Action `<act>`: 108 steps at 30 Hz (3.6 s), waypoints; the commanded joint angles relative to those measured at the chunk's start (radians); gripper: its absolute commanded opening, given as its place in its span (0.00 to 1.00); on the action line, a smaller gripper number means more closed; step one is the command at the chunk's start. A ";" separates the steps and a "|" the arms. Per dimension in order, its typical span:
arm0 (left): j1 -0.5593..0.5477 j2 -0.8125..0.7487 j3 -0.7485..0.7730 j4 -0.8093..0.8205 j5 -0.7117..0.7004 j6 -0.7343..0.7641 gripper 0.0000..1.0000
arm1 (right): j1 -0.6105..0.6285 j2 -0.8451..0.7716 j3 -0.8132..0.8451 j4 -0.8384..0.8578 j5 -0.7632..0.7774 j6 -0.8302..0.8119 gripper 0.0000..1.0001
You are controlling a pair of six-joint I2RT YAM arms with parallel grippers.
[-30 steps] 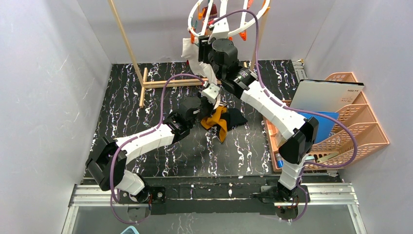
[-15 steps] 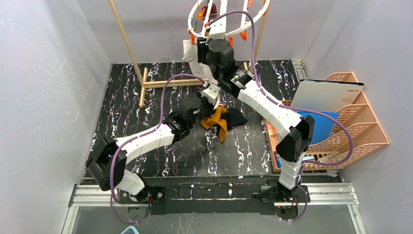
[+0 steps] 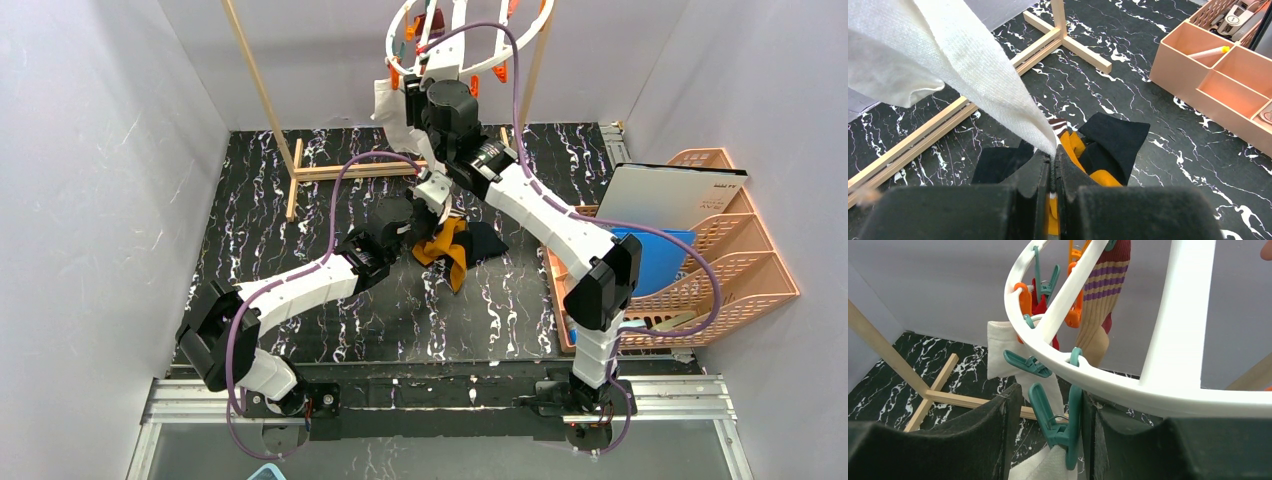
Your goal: Remove the socks clipped to the hanger
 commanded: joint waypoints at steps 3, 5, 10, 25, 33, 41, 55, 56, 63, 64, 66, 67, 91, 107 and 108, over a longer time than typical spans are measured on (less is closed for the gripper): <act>-0.012 -0.014 0.014 -0.040 -0.003 0.013 0.00 | 0.003 0.029 0.059 0.065 0.020 -0.030 0.52; -0.012 -0.015 0.014 -0.045 -0.004 0.016 0.00 | 0.003 0.031 0.057 0.074 0.023 -0.031 0.50; -0.012 -0.017 0.011 -0.049 -0.006 0.020 0.00 | 0.003 0.030 0.053 0.077 0.021 -0.031 0.45; -0.012 -0.017 0.010 -0.054 -0.011 0.025 0.00 | -0.004 0.013 0.024 0.131 0.031 -0.078 0.24; -0.012 -0.019 0.004 -0.044 -0.092 0.011 0.99 | -0.019 -0.028 -0.022 0.154 0.024 -0.081 0.22; 0.000 -0.080 -0.098 0.149 -0.269 -0.015 0.98 | -0.027 -0.115 -0.115 0.205 -0.025 -0.080 0.22; 0.289 -0.011 -0.054 0.252 -0.069 -0.197 0.98 | -0.089 -0.307 -0.273 0.242 -0.019 -0.072 0.23; 0.289 -0.001 -0.046 0.259 -0.050 -0.197 0.99 | -0.101 -0.312 -0.281 0.242 -0.018 -0.067 0.23; 0.289 0.056 -0.008 0.276 0.009 -0.216 0.98 | -0.188 -0.331 -0.311 0.209 -0.037 -0.010 0.23; 0.289 0.060 -0.006 0.276 0.011 -0.219 0.99 | -0.201 -0.330 -0.313 0.207 -0.041 -0.006 0.23; 0.289 0.064 -0.003 0.276 0.016 -0.222 0.98 | -0.229 -0.326 -0.314 0.201 -0.049 0.004 0.23; 0.289 0.064 -0.001 0.274 0.021 -0.222 0.98 | -0.240 -0.323 -0.314 0.198 -0.055 0.010 0.23; 0.276 0.065 -0.013 0.389 0.350 -0.271 0.98 | -0.401 -0.282 -0.328 0.168 -0.159 0.104 0.26; 0.102 0.260 0.141 0.403 -0.045 -0.153 0.99 | -0.401 -0.293 -0.338 0.167 -0.180 0.118 0.26; 0.093 0.276 0.148 0.405 -0.103 -0.140 0.99 | -0.402 -0.295 -0.340 0.167 -0.180 0.117 0.26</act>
